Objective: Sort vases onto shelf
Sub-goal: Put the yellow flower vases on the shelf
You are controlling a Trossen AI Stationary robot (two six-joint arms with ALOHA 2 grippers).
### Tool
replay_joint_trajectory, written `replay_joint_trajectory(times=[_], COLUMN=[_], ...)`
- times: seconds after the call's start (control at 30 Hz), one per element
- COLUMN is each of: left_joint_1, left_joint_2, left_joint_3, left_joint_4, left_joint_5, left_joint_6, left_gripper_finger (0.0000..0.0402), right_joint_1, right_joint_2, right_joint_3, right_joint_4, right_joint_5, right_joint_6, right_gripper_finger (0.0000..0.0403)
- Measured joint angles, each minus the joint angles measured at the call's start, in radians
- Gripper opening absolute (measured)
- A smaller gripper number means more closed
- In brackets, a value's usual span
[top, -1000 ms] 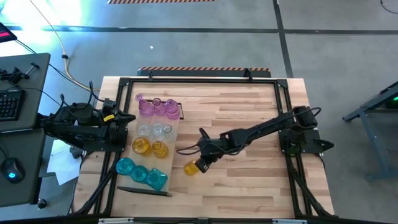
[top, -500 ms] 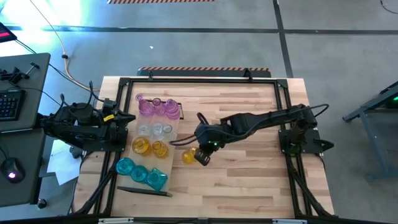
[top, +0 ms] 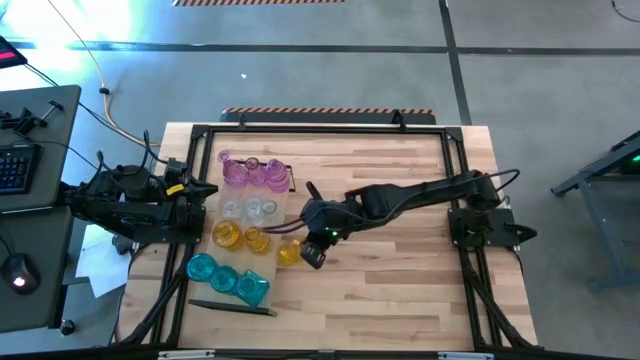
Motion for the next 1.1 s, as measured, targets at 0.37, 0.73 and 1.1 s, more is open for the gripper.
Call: replay_joint_trajectory(times=[0.37,0.73,1.1], left_joint_1=[0.0,0.0,0.0], left_joint_2=[0.0,0.0,0.0], left_joint_3=[0.0,0.0,0.0], left_joint_4=[0.0,0.0,0.0], left_joint_5=[0.0,0.0,0.0], left_joint_6=[0.0,0.0,0.0], left_gripper_finger=[0.0021,0.0021,0.0021], right_joint_1=[-0.03,-0.039,-0.066], right_joint_2=[0.158,0.237,0.236], right_joint_3=[0.343,0.384,0.411], right_joint_4=[-0.221,-0.205,-0.165], right_joint_5=[0.001,-0.072,-0.043], right_joint_6=[-0.111,-0.126,-0.152], right_gripper_finger=[0.0,0.0,0.0])
